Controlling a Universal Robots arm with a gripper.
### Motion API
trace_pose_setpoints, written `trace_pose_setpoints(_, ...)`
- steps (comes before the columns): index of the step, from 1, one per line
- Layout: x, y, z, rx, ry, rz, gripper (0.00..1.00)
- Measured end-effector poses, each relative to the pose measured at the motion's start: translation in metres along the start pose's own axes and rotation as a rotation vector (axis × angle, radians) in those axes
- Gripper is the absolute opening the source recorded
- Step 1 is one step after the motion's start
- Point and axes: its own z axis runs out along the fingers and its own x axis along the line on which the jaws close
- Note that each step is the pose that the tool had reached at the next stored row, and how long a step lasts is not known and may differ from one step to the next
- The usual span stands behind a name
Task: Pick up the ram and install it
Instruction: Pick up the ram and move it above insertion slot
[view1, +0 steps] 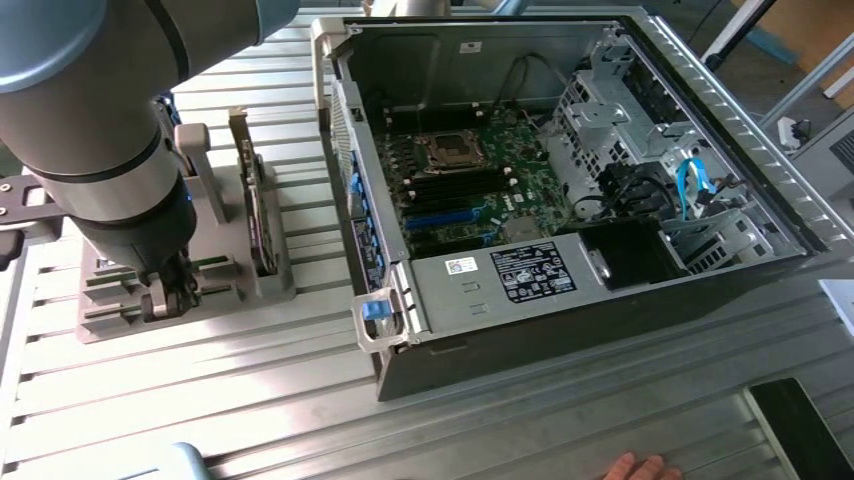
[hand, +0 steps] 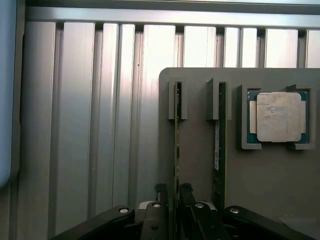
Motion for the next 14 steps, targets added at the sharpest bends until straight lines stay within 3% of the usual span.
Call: trace_pose_setpoints(14, -0.0023, -0.0001, 0.0007, 0.0, 0.0001, 0.0, 0.24)
